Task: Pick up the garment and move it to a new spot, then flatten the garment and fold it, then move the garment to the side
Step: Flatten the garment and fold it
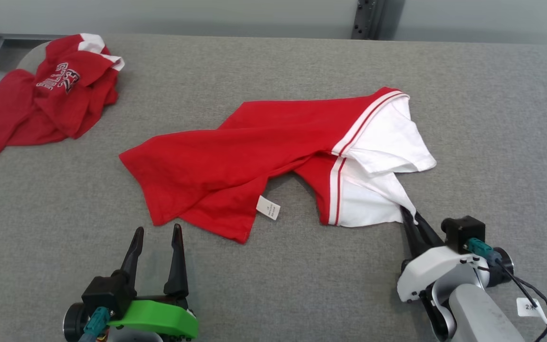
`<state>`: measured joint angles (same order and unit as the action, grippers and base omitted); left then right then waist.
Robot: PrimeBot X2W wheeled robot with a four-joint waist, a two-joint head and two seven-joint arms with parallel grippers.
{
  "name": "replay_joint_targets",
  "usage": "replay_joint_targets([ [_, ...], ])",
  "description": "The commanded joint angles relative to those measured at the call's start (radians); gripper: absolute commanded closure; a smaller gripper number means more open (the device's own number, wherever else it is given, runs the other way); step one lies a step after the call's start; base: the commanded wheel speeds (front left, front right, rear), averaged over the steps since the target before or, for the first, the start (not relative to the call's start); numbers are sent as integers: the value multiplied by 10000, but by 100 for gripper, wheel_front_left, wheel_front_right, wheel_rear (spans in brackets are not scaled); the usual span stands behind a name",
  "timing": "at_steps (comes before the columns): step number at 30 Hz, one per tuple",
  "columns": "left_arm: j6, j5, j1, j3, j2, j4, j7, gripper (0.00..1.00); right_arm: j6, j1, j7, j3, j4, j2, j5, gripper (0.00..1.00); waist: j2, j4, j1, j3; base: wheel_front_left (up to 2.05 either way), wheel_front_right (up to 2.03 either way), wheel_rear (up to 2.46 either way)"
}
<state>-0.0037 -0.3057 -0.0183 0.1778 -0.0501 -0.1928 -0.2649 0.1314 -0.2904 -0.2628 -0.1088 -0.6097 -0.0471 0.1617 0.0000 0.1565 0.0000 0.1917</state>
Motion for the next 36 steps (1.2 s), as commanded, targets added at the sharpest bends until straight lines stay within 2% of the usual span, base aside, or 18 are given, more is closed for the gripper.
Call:
replay_joint_targets([
  [1,-34,56,-61,16,-7,47,7,0,-13,313,-31,213,179,-61,-136,100,0,-465,0,26,0,0,0],
  [12,-230,118,-253,322,-10,32,7,0,-15,1142,-31,1593,1227,-105,-894,100,0,-1420,0,157,0,0,0],
  [24,-339,216,-353,266,-9,-35,7,0,-15,1057,-31,3078,1053,-415,-1192,100,0,-1722,0,235,0,0,0],
  [25,-346,224,-355,249,-9,-49,7,0,-15,1041,-31,3133,1024,-420,-1235,87,0,-1730,0,219,0,0,0],
  [26,-348,220,-358,236,-9,-55,7,0,-15,1027,-31,3205,1018,-410,-1254,64,0,-1741,0,198,0,0,0],
  [27,-341,216,-354,221,-9,-56,7,0,-15,1008,-31,3269,1075,-400,-1259,16,0,-1752,0,174,0,0,0],
  [28,-337,218,-344,207,-9,-56,7,0,-15,1027,-31,3314,1127,-383,-1273,0,0,-1763,0,147,0,0,0],
  [32,-317,220,-269,163,-9,-10,7,0,-13,1217,-31,3608,1738,-360,-1334,0,0,-1800,0,47,0,0,0],
  [36,-306,201,-215,196,-9,60,7,0,-13,1318,-31,3858,2927,-300,-1421,0,0,-1745,0,-18,0,0,0],
])
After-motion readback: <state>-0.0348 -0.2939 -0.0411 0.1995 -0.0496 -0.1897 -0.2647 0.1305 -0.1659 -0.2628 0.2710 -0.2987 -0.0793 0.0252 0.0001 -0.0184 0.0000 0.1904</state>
